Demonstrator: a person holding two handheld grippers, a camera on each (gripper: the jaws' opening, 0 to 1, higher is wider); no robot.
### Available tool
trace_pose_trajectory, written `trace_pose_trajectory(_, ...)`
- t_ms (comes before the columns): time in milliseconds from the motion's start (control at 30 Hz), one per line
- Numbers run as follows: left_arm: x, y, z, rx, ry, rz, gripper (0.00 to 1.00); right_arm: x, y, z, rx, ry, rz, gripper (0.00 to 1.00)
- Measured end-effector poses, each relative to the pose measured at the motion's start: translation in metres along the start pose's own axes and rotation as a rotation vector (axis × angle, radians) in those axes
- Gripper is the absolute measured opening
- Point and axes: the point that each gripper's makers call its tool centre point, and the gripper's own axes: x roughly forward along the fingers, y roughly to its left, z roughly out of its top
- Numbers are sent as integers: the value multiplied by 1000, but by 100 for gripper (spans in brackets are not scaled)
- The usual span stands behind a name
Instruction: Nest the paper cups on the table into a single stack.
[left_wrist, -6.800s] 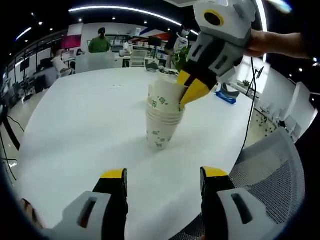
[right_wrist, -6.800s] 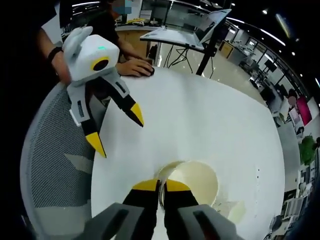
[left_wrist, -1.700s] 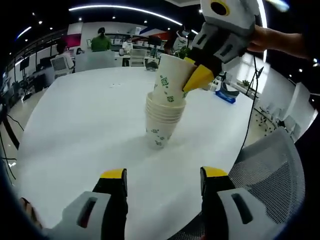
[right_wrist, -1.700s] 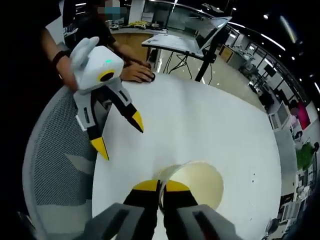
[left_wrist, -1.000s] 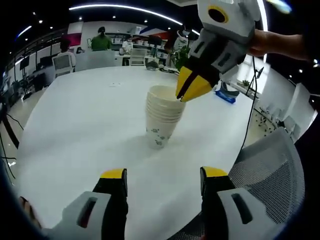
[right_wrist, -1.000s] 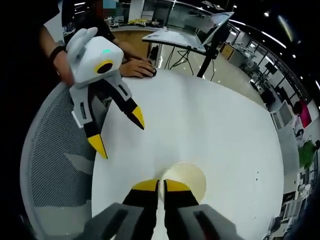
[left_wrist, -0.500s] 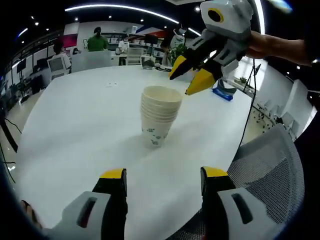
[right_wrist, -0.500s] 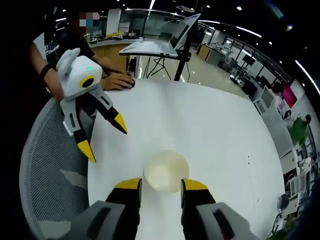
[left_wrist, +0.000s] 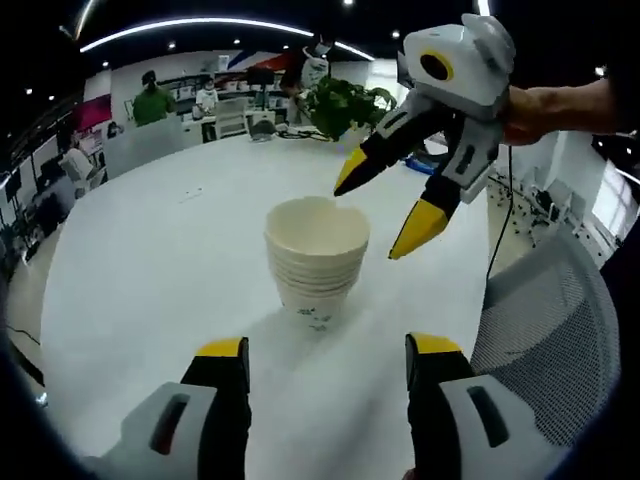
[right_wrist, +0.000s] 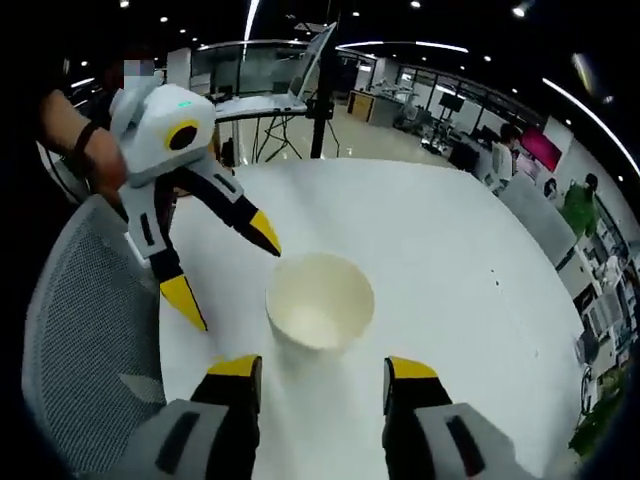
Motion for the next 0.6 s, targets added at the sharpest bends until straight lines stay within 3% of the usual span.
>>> trace_pose_trajectory(200, 21, 9, 9, 164, 65, -49, 60, 12, 1, -2, -29, 18, 26, 48)
trace_pose_trajectory(300, 28, 10, 14, 158, 61, -63, 56, 19, 4, -3, -28, 16, 42, 46)
trace_pose_trajectory(433, 37, 2, 22, 213, 62, -87, 43, 26, 8, 4, -61, 4, 68, 30)
trace_pose_trajectory(600, 43, 19, 26, 205, 66, -75, 44, 29, -4, 7, -64, 21, 59, 29)
